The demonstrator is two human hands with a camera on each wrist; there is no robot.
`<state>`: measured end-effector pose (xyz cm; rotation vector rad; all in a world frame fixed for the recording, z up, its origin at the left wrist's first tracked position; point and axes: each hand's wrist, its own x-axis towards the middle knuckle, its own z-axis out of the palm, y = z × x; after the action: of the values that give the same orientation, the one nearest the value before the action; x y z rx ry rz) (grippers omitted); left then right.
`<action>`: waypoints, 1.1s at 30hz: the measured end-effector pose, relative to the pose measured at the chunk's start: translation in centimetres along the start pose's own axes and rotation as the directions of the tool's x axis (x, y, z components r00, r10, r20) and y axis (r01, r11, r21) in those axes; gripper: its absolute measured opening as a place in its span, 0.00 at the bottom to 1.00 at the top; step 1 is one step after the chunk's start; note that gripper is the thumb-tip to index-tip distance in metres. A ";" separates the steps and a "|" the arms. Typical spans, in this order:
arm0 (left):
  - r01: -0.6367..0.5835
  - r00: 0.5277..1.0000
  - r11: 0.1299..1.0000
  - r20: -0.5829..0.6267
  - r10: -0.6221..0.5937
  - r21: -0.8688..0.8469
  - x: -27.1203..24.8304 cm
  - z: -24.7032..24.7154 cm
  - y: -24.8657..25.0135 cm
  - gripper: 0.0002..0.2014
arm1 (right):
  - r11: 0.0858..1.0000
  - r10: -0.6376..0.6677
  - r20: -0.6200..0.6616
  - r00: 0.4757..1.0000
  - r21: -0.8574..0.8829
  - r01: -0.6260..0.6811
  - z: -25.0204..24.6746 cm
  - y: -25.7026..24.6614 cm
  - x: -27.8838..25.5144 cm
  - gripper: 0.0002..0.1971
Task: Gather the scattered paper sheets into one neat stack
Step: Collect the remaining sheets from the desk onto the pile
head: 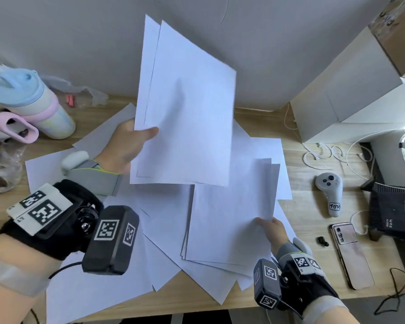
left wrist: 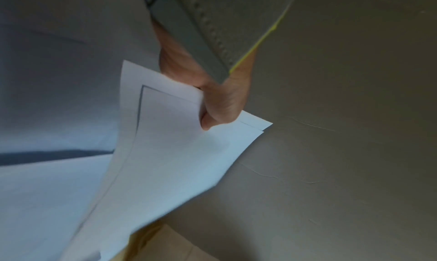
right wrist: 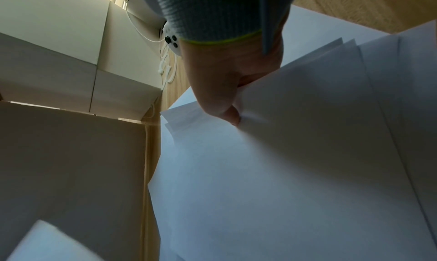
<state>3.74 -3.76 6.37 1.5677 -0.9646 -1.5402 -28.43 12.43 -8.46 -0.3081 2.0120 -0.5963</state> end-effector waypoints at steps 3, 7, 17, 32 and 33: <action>0.055 0.994 0.998 0.094 -0.051 -0.035 -0.6 1.3 -0.7 0.14 | 1.000 0.012 0.015 1.000 0.012 -0.012 -0.1 0.1 0.4 0.12; 0.131 0.979 0.991 0.153 -0.136 0.042 -1.2 3.7 -4.0 0.16 | 0.994 0.074 0.050 0.996 0.072 -0.078 -0.8 -0.2 0.1 0.09; 0.267 0.892 0.850 0.217 -0.396 0.454 -1.5 8.2 -13.9 0.20 | 0.954 0.121 0.141 0.982 0.257 -0.155 -2.1 0.2 0.6 0.26; 0.340 0.887 0.878 0.195 -0.418 0.336 0.3 7.3 -14.9 0.15 | 0.949 -0.204 0.180 0.962 0.278 0.149 -0.7 -2.0 -1.0 0.09; 0.321 0.901 0.905 0.206 -0.383 0.278 0.0 7.3 -14.7 0.08 | 0.937 -0.248 0.194 0.949 0.298 0.184 -0.9 -2.8 -1.5 0.08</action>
<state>-3.20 2.95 -6.83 1.8205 -1.0809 -1.9813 -28.58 11.04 -5.48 -0.4127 1.6585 -0.9287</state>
